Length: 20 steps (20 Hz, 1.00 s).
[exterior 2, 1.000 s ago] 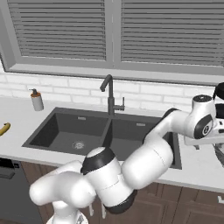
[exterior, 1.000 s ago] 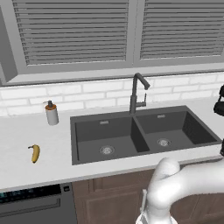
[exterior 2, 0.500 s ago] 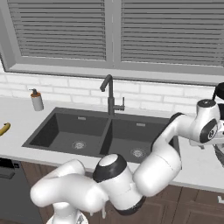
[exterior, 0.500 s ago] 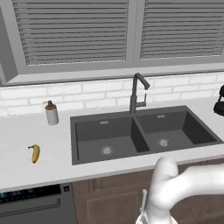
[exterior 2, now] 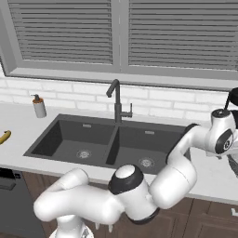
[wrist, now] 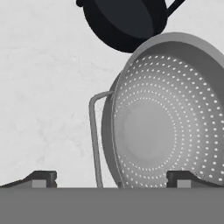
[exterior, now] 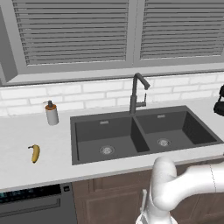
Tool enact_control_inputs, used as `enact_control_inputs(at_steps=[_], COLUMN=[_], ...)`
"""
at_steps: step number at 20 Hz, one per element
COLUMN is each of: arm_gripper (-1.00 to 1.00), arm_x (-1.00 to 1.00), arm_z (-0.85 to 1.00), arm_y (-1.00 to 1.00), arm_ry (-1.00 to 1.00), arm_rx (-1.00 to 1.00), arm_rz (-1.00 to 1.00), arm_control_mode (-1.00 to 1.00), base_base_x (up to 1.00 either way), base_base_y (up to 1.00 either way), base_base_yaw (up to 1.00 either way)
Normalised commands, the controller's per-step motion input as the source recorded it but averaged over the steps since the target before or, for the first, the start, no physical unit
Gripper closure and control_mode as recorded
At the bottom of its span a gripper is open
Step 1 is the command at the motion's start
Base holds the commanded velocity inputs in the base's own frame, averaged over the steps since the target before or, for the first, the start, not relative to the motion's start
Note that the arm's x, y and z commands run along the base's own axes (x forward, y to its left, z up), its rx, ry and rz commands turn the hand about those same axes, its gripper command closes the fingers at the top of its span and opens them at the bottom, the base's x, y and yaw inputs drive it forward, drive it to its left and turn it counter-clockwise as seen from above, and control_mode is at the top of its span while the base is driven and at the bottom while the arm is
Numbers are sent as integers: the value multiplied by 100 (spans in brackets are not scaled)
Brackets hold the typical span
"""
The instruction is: Put the colander in the sink, put the banana in the colander, and turn on the sink faucet and pour water over the colander.
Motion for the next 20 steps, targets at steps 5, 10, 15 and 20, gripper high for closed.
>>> enact_control_inputs(at_steps=[5, 10, 15, 20], arm_gripper=[-100, -100, 100, 100], arm_x=[28, 16, -3, 0], arm_z=[-18, -16, -44, -36], arm_y=[-24, -23, 0, -1], arm_ry=[1, 1, 13, 12], arm_rx=[0, 0, 0, 0], arm_rz=[1, 5, 7, 7], arm_control_mode=[-100, -100, -100, -100], base_base_x=[0, 0, 0, 0], base_base_y=[0, 0, 0, 0], base_base_yaw=[0, 0, 0, 0])
